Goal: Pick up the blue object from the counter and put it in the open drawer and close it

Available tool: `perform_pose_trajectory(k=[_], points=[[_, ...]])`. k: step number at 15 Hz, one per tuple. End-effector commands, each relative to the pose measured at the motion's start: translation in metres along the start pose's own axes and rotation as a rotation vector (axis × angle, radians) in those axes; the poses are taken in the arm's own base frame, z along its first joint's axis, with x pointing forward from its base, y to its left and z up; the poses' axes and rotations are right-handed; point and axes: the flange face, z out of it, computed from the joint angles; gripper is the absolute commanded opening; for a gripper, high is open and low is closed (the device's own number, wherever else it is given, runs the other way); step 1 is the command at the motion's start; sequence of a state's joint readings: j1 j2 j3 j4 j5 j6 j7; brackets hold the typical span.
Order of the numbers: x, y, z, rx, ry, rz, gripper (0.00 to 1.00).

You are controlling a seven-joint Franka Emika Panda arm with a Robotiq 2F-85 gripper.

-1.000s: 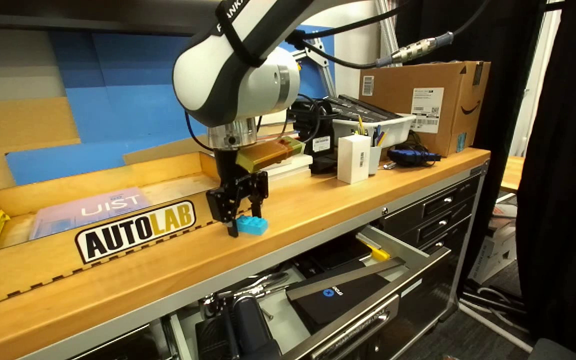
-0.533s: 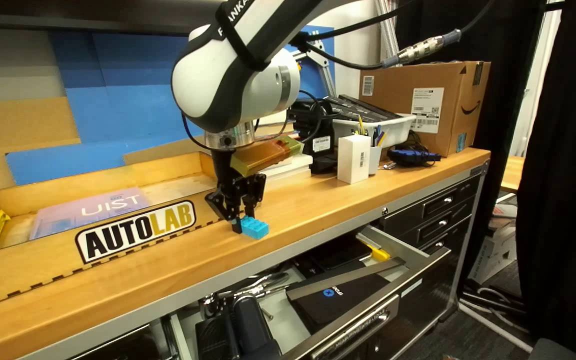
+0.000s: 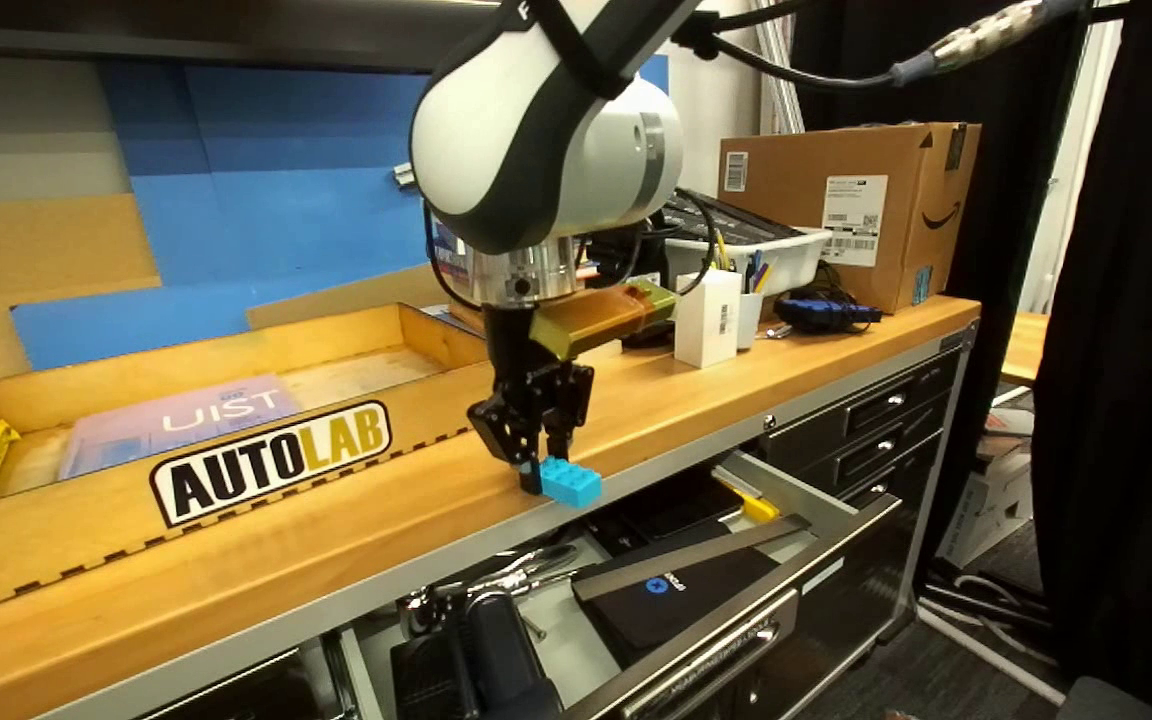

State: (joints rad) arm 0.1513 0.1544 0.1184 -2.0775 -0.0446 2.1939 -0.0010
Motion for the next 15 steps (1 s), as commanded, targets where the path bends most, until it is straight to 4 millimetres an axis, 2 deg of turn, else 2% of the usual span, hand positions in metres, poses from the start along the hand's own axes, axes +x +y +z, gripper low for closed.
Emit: perform_pose_trajectory(k=[1, 5, 6, 7, 9, 13, 15], points=[[-0.043, 0.002, 0.020, 0.051, -0.015, 0.038, 0.11], [-0.063, 0.012, 0.051, 0.103, -0.023, 0.087, 0.11], [-0.066, 0.016, 0.056, 0.121, -0.014, 0.106, 0.14], [-0.070, 0.020, 0.058, 0.135, 0.002, 0.131, 0.61], [-0.081, 0.027, 0.058, 0.153, 0.041, 0.173, 0.66], [-0.118, 0.038, 0.051, 0.176, 0.117, 0.229, 0.98], [-0.138, 0.040, 0.046, 0.179, 0.114, 0.248, 1.00]])
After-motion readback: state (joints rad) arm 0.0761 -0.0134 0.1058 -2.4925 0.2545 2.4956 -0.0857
